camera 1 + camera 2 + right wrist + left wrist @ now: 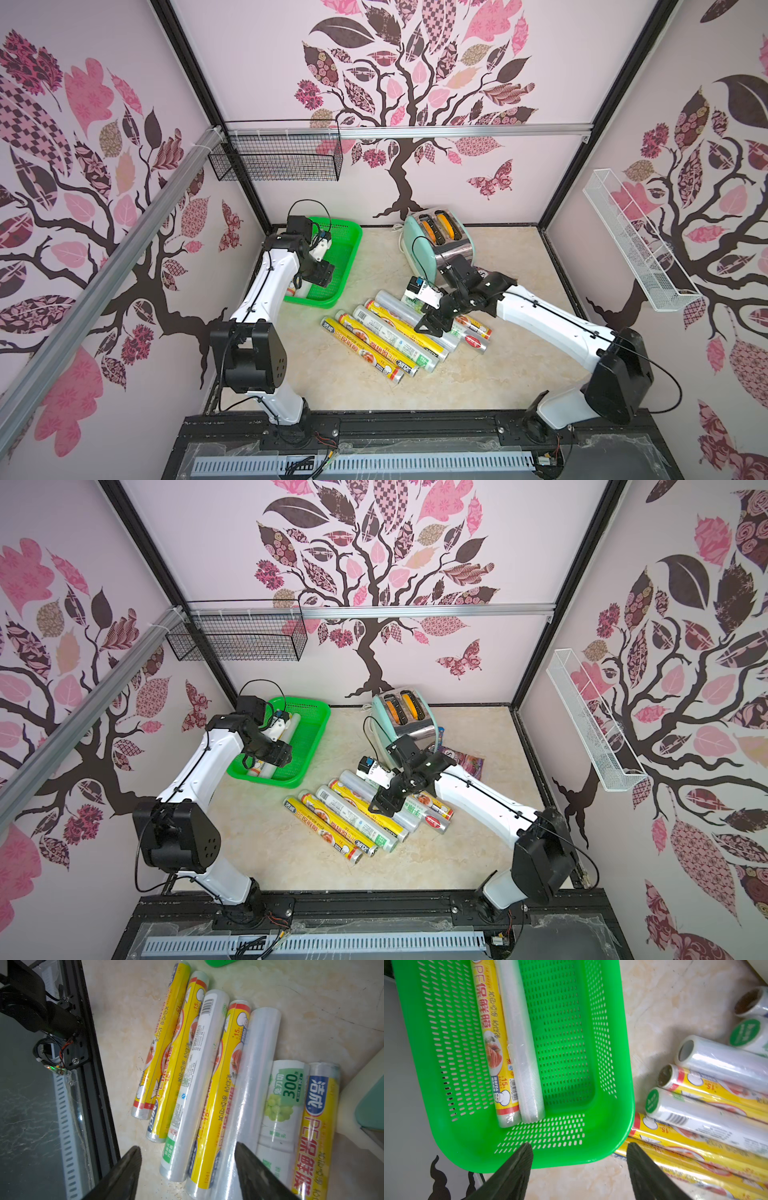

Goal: Put the plastic wrap into the basket
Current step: Pick up the plastic wrap from the center of the board.

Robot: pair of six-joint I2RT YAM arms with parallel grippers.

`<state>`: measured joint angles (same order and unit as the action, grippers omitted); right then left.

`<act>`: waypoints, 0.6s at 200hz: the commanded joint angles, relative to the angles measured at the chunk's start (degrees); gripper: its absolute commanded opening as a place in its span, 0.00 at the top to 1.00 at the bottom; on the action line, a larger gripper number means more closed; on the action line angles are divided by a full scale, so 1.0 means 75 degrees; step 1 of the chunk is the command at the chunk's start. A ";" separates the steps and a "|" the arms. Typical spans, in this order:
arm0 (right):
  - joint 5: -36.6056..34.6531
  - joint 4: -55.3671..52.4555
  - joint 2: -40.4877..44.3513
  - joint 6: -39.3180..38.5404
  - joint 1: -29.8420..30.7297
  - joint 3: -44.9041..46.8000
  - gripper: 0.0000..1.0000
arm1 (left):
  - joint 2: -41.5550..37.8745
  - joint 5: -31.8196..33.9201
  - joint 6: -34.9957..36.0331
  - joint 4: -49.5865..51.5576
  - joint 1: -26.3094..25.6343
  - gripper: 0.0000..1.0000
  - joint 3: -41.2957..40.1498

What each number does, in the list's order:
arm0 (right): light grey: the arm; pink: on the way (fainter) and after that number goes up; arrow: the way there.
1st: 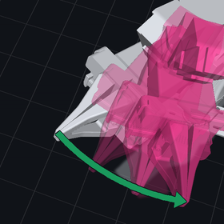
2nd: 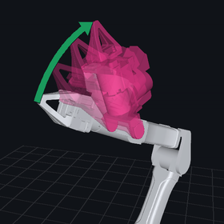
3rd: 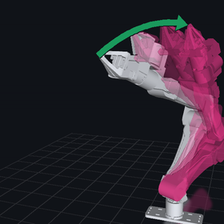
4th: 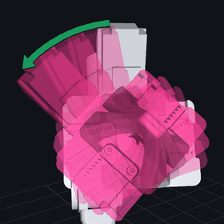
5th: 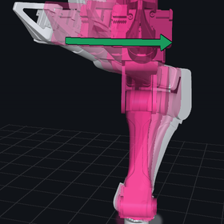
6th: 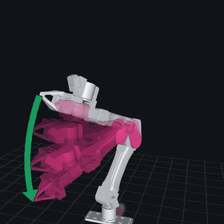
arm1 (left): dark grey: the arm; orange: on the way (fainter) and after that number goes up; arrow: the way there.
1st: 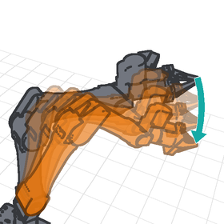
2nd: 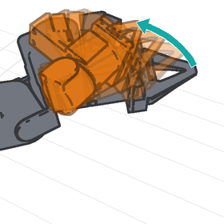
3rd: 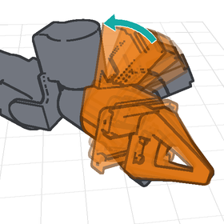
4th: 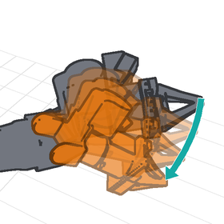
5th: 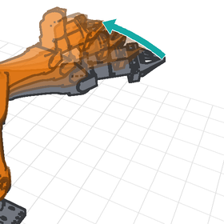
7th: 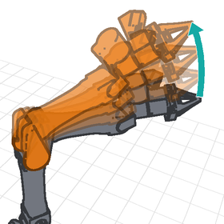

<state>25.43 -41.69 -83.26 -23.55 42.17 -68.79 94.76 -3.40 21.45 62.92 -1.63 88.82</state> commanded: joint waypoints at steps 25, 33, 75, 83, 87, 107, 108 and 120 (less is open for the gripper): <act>-0.1448 0.2390 0.0659 0.2492 0.1060 0.1152 0.31 | -0.0623 -0.1026 0.0990 0.0816 0.0078 0.24 -0.0022; -0.1820 0.2701 0.0672 0.2626 0.1326 0.1307 0.32 | -0.0811 -0.1248 0.0984 0.0615 0.0079 0.22 -0.0152; -0.2769 0.2938 -0.0105 0.3717 0.2466 0.1207 0.35 | -0.1061 -0.1752 0.0690 0.1515 0.0299 0.17 0.0016; -0.2904 0.2572 -0.0406 0.3924 0.2610 0.0960 0.36 | -0.1136 -0.2190 0.0480 0.1593 0.0548 0.17 -0.0065; -0.2910 0.2402 -0.0530 0.3971 0.2674 0.0843 0.36 | -0.1175 -0.2404 0.0389 0.1639 0.0706 0.17 -0.0109; -0.2715 0.2114 -0.1124 0.4250 0.2912 0.0517 0.38 | -0.1319 -0.2980 0.0183 0.1891 0.1318 0.17 -0.0247; -0.2696 0.2131 -0.1146 0.4258 0.2922 0.0503 0.38 | -0.1329 -0.2980 0.0167 0.1895 0.1336 0.16 -0.0249; -0.2413 0.2219 -0.1402 0.4495 0.3000 0.0388 0.41 | -0.1400 -0.3015 0.0200 0.2026 0.1522 0.17 -0.0286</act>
<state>6.94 -23.57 -90.72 4.10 63.46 -62.94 86.26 -20.47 24.62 74.32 6.85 87.77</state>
